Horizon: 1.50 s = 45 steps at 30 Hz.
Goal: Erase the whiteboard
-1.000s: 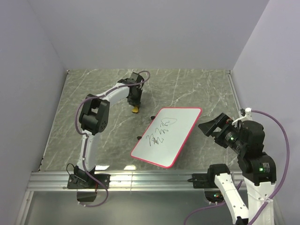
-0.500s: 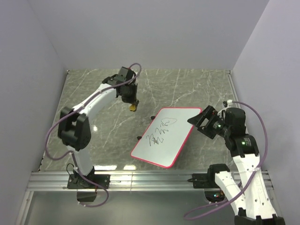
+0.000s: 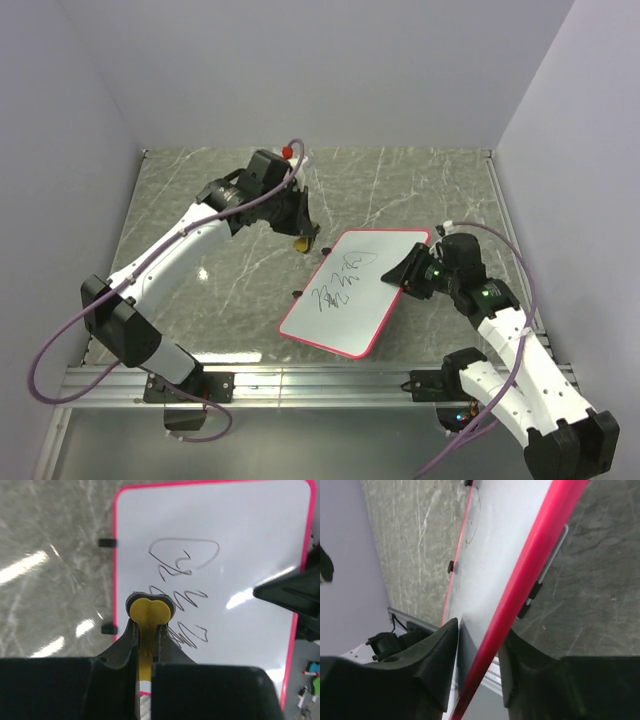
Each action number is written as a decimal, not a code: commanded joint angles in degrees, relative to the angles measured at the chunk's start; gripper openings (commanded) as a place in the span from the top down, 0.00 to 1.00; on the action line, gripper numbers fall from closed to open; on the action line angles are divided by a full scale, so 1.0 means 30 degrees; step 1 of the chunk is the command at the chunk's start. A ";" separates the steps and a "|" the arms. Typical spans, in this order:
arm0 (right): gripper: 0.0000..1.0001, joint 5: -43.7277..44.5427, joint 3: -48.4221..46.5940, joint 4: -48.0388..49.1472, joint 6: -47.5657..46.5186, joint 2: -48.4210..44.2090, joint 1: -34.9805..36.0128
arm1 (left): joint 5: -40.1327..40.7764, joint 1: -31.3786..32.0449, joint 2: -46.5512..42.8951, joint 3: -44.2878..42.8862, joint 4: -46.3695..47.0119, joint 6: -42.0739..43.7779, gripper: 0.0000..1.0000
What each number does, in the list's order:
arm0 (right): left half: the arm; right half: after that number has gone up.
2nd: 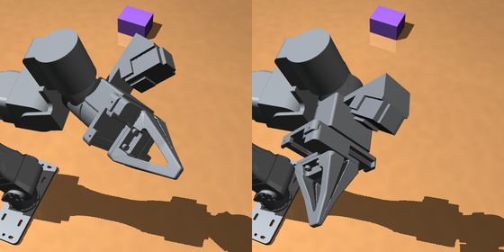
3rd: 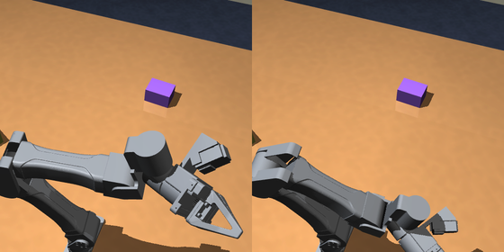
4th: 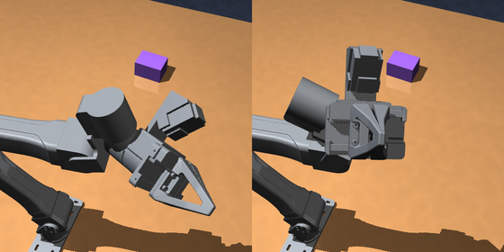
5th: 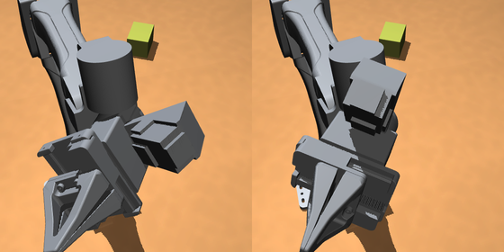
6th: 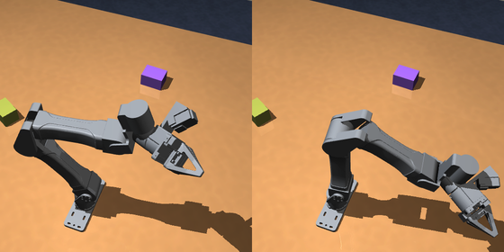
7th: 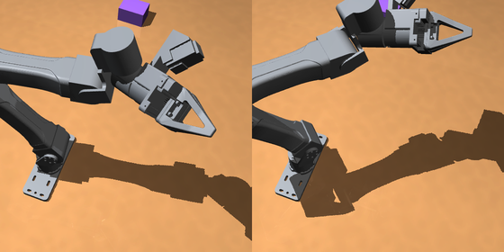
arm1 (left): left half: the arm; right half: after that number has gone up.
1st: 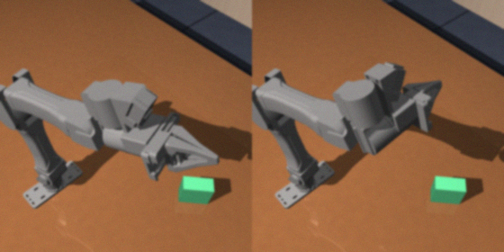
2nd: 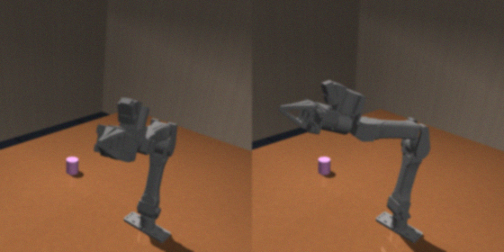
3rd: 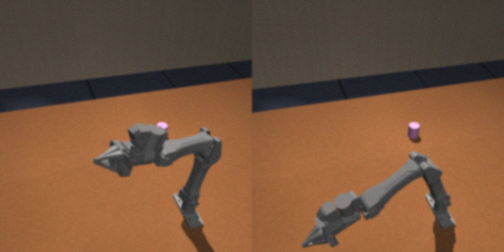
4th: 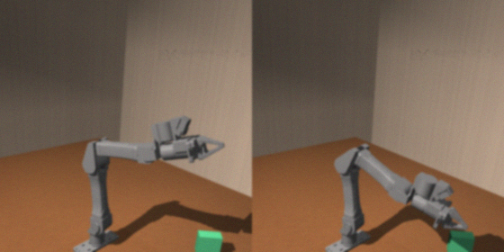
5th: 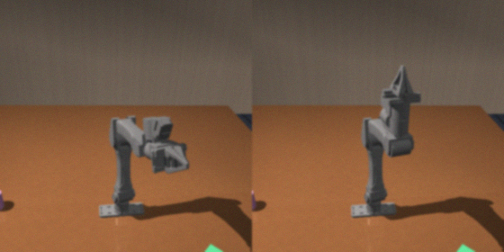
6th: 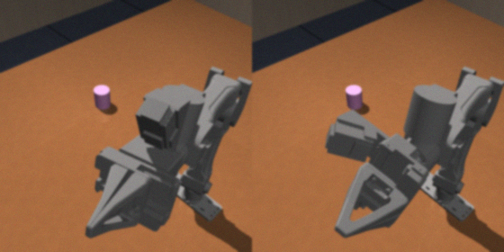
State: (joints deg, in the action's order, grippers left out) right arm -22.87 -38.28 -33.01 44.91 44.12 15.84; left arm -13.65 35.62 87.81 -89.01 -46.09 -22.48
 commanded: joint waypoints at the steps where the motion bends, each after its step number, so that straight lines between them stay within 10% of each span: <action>1: 0.57 0.0768 0.0572 0.1893 0.0617 0.0205 0.0726 | -0.1543 0.1016 -0.0939 0.0900 0.0771 -0.0651 1.00; 22: 0.99 0.1823 -0.4842 0.2597 -0.0935 0.8816 0.2631 | -0.2364 0.3274 -0.0326 0.3504 0.4431 -0.2495 1.00; 35: 1.00 0.1648 -0.5432 0.3270 0.0499 1.0372 0.3920 | 0.3637 0.4036 0.2634 0.5702 0.8795 -0.5718 1.00; 45: 1.00 0.1794 -0.7452 0.2012 0.0149 1.1045 0.4009 | 0.3996 0.2984 0.1230 1.2702 1.3155 -0.7651 1.00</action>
State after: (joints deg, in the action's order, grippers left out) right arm -19.97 -58.17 -27.22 48.69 74.72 24.16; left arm -0.51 44.62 88.25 -58.76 -7.77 -42.81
